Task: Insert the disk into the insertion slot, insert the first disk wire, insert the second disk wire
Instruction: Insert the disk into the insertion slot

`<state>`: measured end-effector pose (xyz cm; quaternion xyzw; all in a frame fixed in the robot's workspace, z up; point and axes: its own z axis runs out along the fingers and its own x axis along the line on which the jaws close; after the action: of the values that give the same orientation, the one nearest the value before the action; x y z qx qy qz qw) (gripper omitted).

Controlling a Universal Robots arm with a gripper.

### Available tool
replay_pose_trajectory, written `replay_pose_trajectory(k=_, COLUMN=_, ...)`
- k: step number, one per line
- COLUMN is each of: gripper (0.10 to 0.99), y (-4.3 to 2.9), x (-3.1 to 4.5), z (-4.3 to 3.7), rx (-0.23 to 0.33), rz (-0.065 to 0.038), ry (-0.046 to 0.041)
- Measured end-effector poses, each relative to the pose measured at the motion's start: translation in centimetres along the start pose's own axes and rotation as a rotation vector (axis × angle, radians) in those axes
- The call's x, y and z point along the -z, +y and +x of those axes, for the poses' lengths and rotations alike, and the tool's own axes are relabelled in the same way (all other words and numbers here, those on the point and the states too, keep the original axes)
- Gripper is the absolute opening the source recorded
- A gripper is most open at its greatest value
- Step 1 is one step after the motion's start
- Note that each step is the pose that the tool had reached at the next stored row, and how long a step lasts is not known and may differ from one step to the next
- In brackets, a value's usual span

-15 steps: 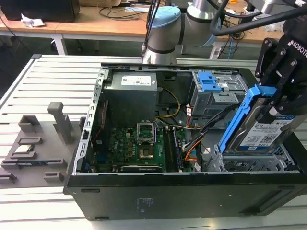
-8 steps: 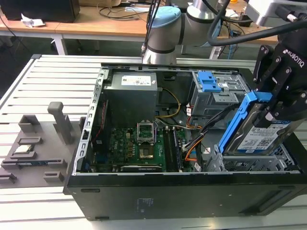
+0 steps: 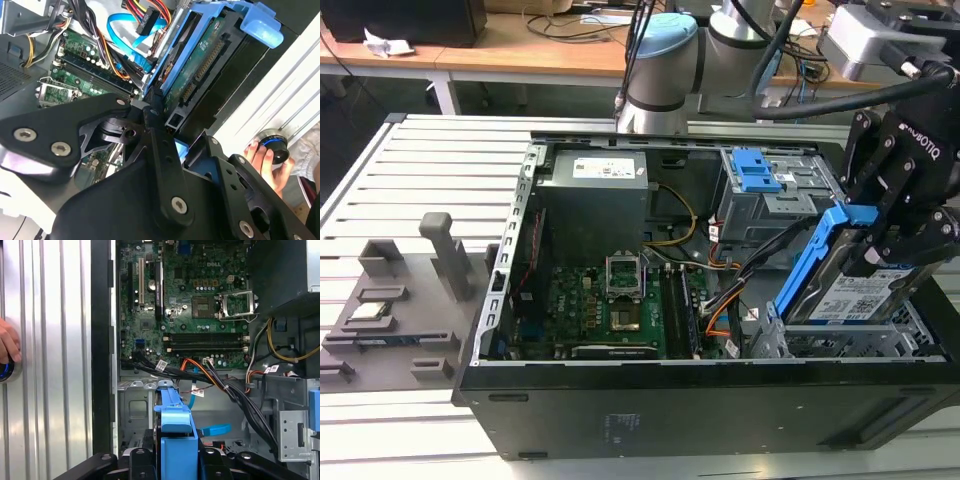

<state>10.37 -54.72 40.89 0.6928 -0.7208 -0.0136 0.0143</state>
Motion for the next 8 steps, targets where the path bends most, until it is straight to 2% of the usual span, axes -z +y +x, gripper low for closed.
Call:
replay_pose_trajectory(k=3, gripper=0.365, y=-0.03, x=-0.92, z=0.0, rx=0.0, rz=0.0, ry=0.0)
replay_pose_trajectory(k=8, gripper=0.365, y=-0.06, x=-1.44, z=0.0, rx=0.0, rz=0.0, ry=0.0)
